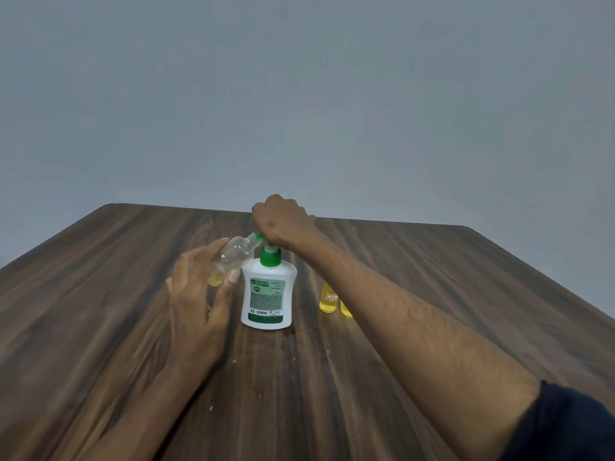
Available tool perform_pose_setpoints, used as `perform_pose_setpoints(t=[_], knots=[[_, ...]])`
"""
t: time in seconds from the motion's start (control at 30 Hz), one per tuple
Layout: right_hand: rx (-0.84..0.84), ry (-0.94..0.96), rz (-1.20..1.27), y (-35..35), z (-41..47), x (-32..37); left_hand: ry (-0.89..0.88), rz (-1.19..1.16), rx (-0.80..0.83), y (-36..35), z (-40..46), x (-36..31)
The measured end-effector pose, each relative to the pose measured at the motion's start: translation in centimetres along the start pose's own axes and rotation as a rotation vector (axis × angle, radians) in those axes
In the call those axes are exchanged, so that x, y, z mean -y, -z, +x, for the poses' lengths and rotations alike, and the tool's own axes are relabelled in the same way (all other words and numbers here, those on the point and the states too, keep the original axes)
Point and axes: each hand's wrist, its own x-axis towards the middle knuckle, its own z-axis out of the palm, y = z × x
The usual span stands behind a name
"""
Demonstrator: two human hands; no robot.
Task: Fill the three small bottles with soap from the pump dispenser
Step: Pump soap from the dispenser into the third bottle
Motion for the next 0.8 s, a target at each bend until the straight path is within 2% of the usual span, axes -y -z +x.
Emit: perform_pose_setpoints(t=[0.13, 0.27, 0.8], knots=[[0.039, 0.001, -0.031, -0.16, -0.06, -0.09, -0.017, 0.013, -0.001, 0.0, 0.04, 0.28], [-0.006, -0.001, -0.046, 0.01, -0.03, 0.1, -0.022, -0.004, -0.011, -0.13, 0.04, 0.08], [0.032, -0.031, -0.031, -0.02, -0.43, 0.05, -0.027, 0.008, -0.005, -0.11, 0.05, 0.35]])
